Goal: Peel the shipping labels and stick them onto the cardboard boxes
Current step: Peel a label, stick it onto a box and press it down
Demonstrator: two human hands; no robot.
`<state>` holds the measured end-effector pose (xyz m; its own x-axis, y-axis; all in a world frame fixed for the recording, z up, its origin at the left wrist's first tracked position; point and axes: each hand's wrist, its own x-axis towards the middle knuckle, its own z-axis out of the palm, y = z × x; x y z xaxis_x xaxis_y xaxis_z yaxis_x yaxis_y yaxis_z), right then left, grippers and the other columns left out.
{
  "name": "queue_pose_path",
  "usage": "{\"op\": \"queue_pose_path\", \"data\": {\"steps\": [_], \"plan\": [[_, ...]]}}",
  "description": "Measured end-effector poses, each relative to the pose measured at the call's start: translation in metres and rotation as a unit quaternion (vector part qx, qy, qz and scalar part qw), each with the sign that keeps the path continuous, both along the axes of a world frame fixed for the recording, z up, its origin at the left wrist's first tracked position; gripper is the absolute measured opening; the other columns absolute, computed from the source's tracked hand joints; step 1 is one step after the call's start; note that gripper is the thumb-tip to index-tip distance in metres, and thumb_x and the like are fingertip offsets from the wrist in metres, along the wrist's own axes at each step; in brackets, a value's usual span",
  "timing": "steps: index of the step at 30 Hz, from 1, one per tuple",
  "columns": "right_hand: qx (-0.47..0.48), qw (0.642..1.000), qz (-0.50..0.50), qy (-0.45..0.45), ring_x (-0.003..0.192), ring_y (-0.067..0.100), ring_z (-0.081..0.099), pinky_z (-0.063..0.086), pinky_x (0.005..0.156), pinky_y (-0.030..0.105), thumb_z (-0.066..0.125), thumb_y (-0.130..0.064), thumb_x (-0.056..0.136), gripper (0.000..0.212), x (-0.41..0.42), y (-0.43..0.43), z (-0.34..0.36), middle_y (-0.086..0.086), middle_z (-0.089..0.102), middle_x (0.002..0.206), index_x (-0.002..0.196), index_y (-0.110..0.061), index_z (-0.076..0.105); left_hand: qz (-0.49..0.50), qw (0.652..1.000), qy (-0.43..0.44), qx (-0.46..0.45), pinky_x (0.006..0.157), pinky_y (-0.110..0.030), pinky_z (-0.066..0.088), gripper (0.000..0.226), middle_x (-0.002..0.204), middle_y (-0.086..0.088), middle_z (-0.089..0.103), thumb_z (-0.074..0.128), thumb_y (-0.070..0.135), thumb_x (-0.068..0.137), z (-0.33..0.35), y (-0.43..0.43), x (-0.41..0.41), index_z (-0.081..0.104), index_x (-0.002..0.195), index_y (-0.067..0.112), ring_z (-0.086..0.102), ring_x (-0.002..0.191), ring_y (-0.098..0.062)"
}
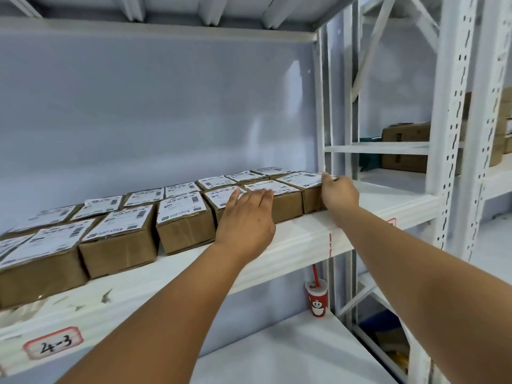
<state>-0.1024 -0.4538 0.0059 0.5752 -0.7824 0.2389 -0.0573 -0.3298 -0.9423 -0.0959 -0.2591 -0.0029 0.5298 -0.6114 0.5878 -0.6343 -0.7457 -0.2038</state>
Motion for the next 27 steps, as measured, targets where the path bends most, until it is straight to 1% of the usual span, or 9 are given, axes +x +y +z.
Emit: {"op": "queue_pose_path", "data": {"steps": [3, 5, 6, 8, 10, 12, 16, 18, 27], "plan": [[-0.018, 1.000, -0.012, 0.012, 0.123, 0.037, 0.046, 0.040, 0.098, 0.042, 0.035, -0.043, 0.101, 0.057, 0.002, 0.007, -0.001, 0.020, 0.051, 0.134, 0.142, -0.003, 0.033, -0.011, 1.000, 0.012, -0.005, 0.117, -0.035, -0.002, 0.056, 0.155, -0.001, 0.020, 0.034, 0.023, 0.095, 0.000, 0.001, 0.000, 0.018, 0.148, 0.015, 0.022, 0.140, -0.017], [-0.016, 1.000, -0.018, 0.007, 0.124, 0.038, 0.047, 0.041, 0.100, 0.044, 0.039, -0.040, 0.100, 0.061, 0.001, 0.010, -0.001, 0.020, 0.049, 0.136, 0.149, -0.010, 0.018, -0.012, 1.000, 0.019, -0.003, 0.117, -0.036, -0.002, 0.056, 0.157, -0.003, 0.005, 0.035, 0.024, 0.096, 0.001, 0.001, -0.002, 0.018, 0.148, 0.015, 0.019, 0.140, -0.020], [-0.016, 1.000, -0.021, 0.000, 0.121, 0.038, 0.049, 0.043, 0.100, 0.046, 0.040, -0.040, 0.100, 0.061, 0.001, 0.011, -0.001, 0.020, 0.049, 0.135, 0.150, -0.013, 0.016, -0.012, 1.000, 0.018, -0.002, 0.117, -0.037, 0.000, 0.056, 0.157, -0.004, -0.002, 0.035, 0.025, 0.096, 0.001, 0.001, -0.002, 0.019, 0.148, 0.014, 0.019, 0.140, -0.022], [-0.039, 0.999, -0.027, -0.006, 0.117, 0.038, 0.051, 0.043, 0.100, 0.045, 0.043, -0.040, 0.099, 0.052, 0.002, 0.010, -0.003, 0.020, 0.044, 0.136, 0.143, -0.016, 0.030, -0.011, 1.000, 0.012, -0.003, 0.118, -0.039, 0.001, 0.055, 0.156, -0.005, -0.006, 0.036, 0.025, 0.095, 0.001, 0.002, -0.004, 0.021, 0.147, 0.012, 0.021, 0.139, -0.021], [-0.078, 0.996, -0.033, 0.008, 0.117, 0.035, 0.048, 0.039, 0.100, 0.040, 0.042, -0.040, 0.099, 0.041, 0.004, 0.008, -0.006, 0.018, 0.041, 0.135, 0.130, -0.014, 0.048, -0.010, 1.000, 0.004, 0.000, 0.118, -0.039, -0.001, 0.055, 0.155, -0.007, 0.001, 0.034, 0.025, 0.096, 0.001, 0.003, -0.005, 0.021, 0.147, 0.010, 0.025, 0.138, -0.021], [-0.113, 0.993, -0.023, 0.026, 0.116, 0.032, 0.048, 0.039, 0.097, 0.039, 0.039, -0.040, 0.100, 0.039, 0.006, 0.006, -0.008, 0.017, 0.051, 0.129, 0.124, -0.013, 0.055, -0.013, 1.000, -0.009, 0.010, 0.117, -0.037, -0.002, 0.055, 0.154, -0.008, 0.007, 0.032, 0.024, 0.096, 0.002, 0.003, -0.008, 0.019, 0.147, 0.008, 0.028, 0.136, -0.021], [-0.124, 0.992, 0.013, 0.034, 0.115, 0.030, 0.052, 0.041, 0.093, 0.036, 0.042, -0.040, 0.097, 0.044, 0.004, 0.007, -0.007, 0.011, 0.058, 0.127, 0.130, -0.013, 0.054, -0.033, 0.999, 0.015, -0.016, 0.106, -0.034, 0.031, 0.056, 0.154, -0.002, 0.012, 0.034, 0.022, 0.097, 0.002, 0.002, -0.010, 0.014, 0.149, 0.013, 0.030, 0.134, -0.023], [-0.123, 0.991, 0.015, 0.042, 0.119, 0.029, 0.050, 0.040, 0.097, 0.036, 0.044, -0.042, 0.096, 0.048, 0.003, 0.008, -0.007, 0.011, 0.055, 0.132, 0.134, -0.013, 0.050, -0.030, 0.999, 0.024, -0.026, 0.099, -0.034, 0.037, 0.055, 0.153, 0.000, 0.018, 0.035, 0.023, 0.096, 0.002, 0.002, -0.010, 0.019, 0.148, 0.015, 0.034, 0.130, -0.023], [-0.152, 0.985, 0.019, 0.074, 0.120, 0.030, 0.050, 0.041, 0.095, 0.038, 0.038, -0.049, 0.097, 0.052, 0.004, 0.009, -0.008, 0.010, 0.056, 0.131, 0.137, -0.017, 0.044, -0.037, 0.998, 0.039, -0.027, 0.109, -0.032, 0.025, 0.051, 0.147, -0.001, 0.031, 0.035, 0.019, 0.096, 0.002, 0.001, -0.006, 0.027, 0.146, 0.014, 0.030, 0.131, -0.023]]}}
